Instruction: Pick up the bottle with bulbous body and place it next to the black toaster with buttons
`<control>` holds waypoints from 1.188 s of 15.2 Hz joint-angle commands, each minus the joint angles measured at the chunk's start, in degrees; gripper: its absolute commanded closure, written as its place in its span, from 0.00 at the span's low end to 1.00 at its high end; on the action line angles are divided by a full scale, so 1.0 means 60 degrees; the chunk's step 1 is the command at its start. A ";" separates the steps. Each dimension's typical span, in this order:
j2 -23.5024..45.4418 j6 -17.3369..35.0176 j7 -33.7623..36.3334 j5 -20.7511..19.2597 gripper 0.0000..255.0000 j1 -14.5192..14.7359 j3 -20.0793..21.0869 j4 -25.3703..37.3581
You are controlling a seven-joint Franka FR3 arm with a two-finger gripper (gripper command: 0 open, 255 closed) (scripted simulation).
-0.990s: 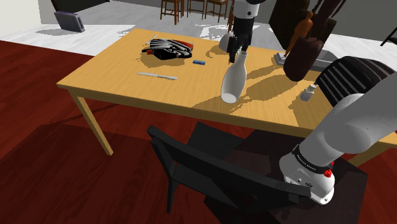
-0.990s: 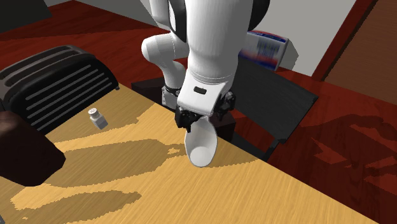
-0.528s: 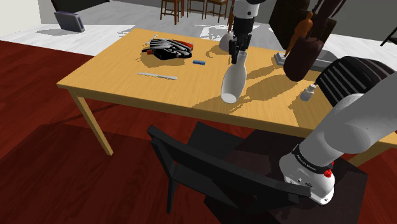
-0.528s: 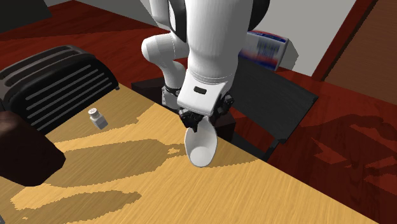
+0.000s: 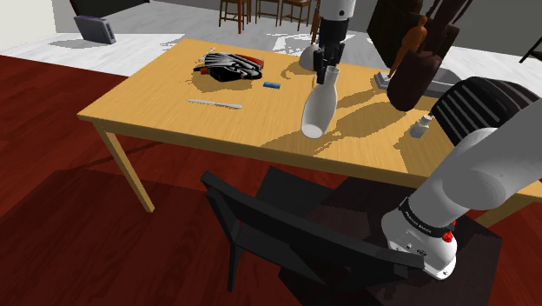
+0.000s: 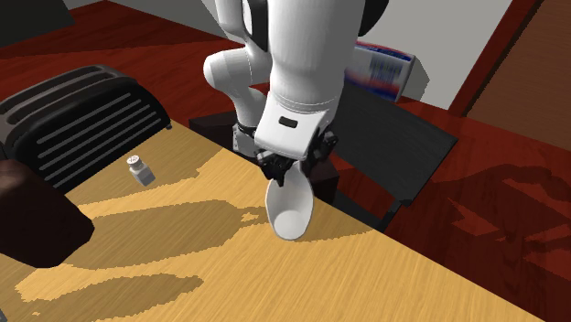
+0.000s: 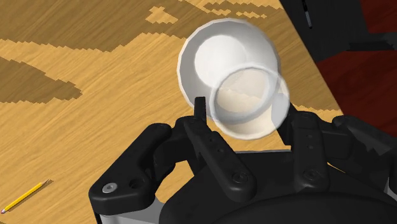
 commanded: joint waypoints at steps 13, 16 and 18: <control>0.0012 -0.1774 -0.0029 0.0006 1.00 0.0001 0.0004 0.1787; 0.0065 -0.2162 -0.0034 0.0007 1.00 0.0001 0.0006 0.2229; 0.0112 -0.2422 -0.0038 0.0008 1.00 0.0002 0.0006 0.2536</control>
